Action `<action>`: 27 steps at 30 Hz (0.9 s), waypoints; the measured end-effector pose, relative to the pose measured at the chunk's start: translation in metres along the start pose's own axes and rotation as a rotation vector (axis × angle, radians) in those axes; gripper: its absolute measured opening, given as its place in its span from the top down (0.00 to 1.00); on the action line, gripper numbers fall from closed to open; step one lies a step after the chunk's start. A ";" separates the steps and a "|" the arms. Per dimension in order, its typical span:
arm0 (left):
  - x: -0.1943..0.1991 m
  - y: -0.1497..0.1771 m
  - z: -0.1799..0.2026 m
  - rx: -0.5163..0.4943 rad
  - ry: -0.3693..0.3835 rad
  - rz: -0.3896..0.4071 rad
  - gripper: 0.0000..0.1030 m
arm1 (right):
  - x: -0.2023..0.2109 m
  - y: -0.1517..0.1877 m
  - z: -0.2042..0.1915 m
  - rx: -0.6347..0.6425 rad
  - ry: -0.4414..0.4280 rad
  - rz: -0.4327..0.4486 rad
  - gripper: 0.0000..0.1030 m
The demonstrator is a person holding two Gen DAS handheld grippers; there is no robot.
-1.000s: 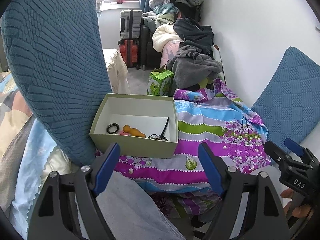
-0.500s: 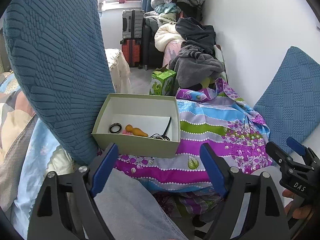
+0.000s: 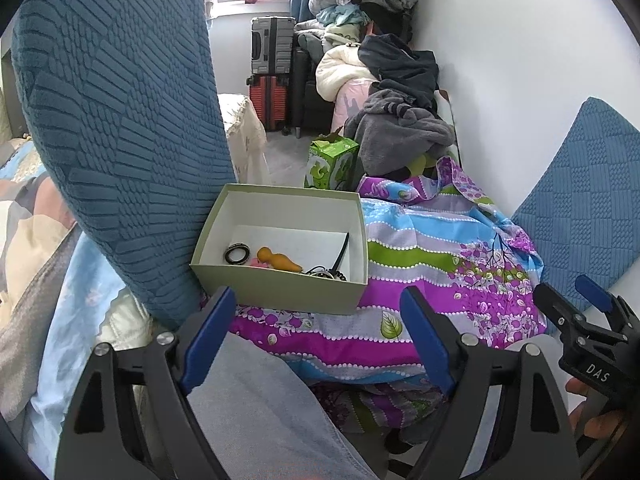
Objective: Organize jewelry
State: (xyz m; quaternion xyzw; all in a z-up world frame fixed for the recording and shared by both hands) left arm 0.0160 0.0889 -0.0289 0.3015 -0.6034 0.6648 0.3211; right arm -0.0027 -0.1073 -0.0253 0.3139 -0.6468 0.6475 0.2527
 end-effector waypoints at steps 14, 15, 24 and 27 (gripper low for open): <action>0.006 -0.003 0.002 0.018 0.003 0.020 0.17 | 0.001 -0.002 -0.008 0.005 -0.009 -0.001 0.00; 0.007 -0.003 0.002 0.020 0.004 0.023 0.17 | 0.002 -0.002 -0.009 0.006 -0.009 0.000 0.00; 0.012 -0.006 0.004 0.018 0.001 0.045 0.17 | 0.003 -0.002 -0.010 0.007 -0.010 0.009 0.00; 0.011 -0.005 0.004 0.016 0.005 0.042 0.17 | 0.003 -0.002 -0.010 0.009 -0.010 0.007 0.00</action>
Point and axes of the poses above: each gripper's, at about its wrist camera, not at the fingertips, and x roughly against the way its jaws point, z to its right, y to its underside, the point moved 4 cm from there along -x, roughly the way its jaws point, and after that the axes turned 7 degrees about -z, right-handed, at the moved point
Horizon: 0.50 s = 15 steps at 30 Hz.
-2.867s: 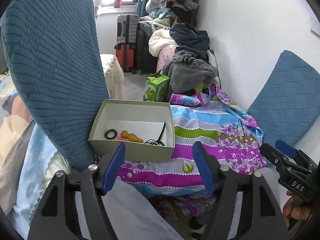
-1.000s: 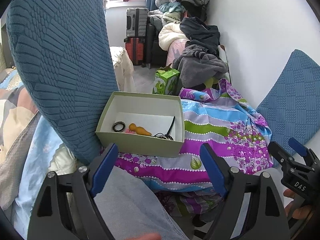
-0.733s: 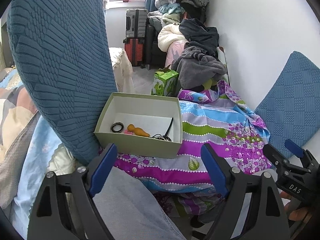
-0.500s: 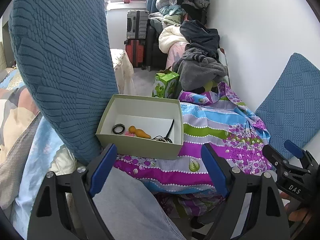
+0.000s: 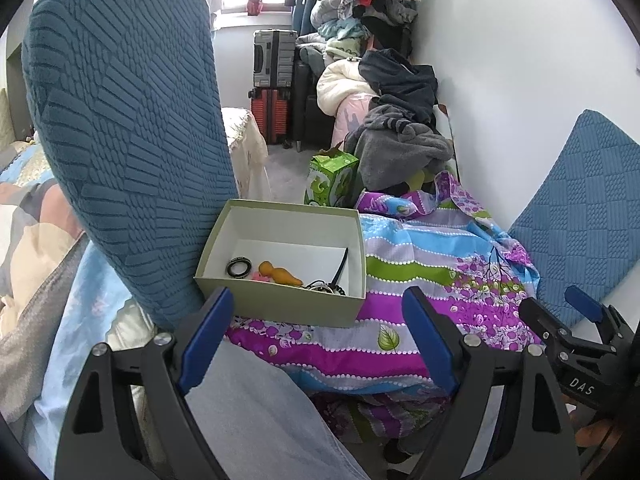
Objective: Organize jewelry
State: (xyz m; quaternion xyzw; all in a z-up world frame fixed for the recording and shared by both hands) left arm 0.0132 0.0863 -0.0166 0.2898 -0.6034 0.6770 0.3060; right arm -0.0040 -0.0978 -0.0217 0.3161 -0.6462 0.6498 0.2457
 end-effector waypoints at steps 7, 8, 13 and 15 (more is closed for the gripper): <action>0.000 0.003 0.002 -0.009 -0.003 -0.001 0.17 | -0.002 0.004 0.000 0.004 0.001 -0.008 0.00; 0.000 0.003 0.002 -0.008 -0.007 0.000 0.17 | -0.002 0.005 -0.001 0.003 0.002 -0.009 0.00; -0.001 0.005 0.000 0.000 -0.007 -0.009 0.17 | -0.002 0.006 -0.002 0.002 0.005 -0.010 0.00; -0.001 0.005 0.000 -0.001 -0.006 -0.009 0.17 | -0.003 0.006 -0.002 0.003 0.005 -0.010 0.00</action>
Point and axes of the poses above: each gripper's, at about its wrist camera, not at the fingertips, and x roughly against the way its jaws point, z to its right, y to its underside, the point moved 4 cm from there along -x, roughly the way its jaws point, and after that the axes turned 7 degrees about -z, right-handed, at the moved point
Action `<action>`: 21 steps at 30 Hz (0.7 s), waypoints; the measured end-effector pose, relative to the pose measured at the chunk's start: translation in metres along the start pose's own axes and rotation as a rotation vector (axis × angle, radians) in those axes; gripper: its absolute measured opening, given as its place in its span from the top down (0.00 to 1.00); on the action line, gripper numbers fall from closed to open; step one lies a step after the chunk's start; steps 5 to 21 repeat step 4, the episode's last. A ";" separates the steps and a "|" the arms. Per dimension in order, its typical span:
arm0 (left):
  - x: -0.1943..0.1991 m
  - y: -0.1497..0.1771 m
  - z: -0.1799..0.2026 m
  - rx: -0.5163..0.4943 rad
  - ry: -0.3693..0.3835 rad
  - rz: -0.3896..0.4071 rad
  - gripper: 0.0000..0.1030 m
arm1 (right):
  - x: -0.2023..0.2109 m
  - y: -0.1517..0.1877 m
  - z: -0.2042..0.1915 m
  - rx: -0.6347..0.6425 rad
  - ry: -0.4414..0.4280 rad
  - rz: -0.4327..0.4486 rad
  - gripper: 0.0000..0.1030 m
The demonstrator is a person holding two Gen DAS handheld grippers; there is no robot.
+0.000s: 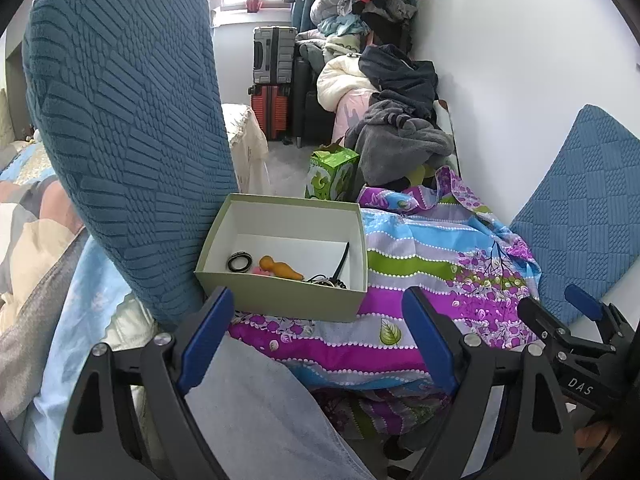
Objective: Organize jewelry
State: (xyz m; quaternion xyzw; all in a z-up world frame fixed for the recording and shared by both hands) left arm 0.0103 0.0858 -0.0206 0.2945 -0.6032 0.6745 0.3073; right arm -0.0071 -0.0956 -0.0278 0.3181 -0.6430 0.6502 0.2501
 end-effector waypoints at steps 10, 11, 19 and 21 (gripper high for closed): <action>0.000 0.000 -0.001 0.001 0.001 -0.001 0.17 | 0.000 0.000 0.000 0.000 0.001 0.002 0.00; 0.000 0.000 -0.001 0.001 0.001 -0.001 0.17 | 0.000 0.000 0.000 0.000 0.001 0.002 0.00; 0.000 0.000 -0.001 0.001 0.001 -0.001 0.17 | 0.000 0.000 0.000 0.000 0.001 0.002 0.00; 0.000 0.000 -0.001 0.001 0.001 -0.001 0.17 | 0.000 0.000 0.000 0.000 0.001 0.002 0.00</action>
Point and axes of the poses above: each gripper's, at about its wrist camera, not at the fingertips, and x roughly against the way its jaws point, z to its right, y to its underside, the point moved 4 cm from there along -x, roughly the way its jaws point, and after that the axes turned 7 degrees about -z, right-handed, at the moved point
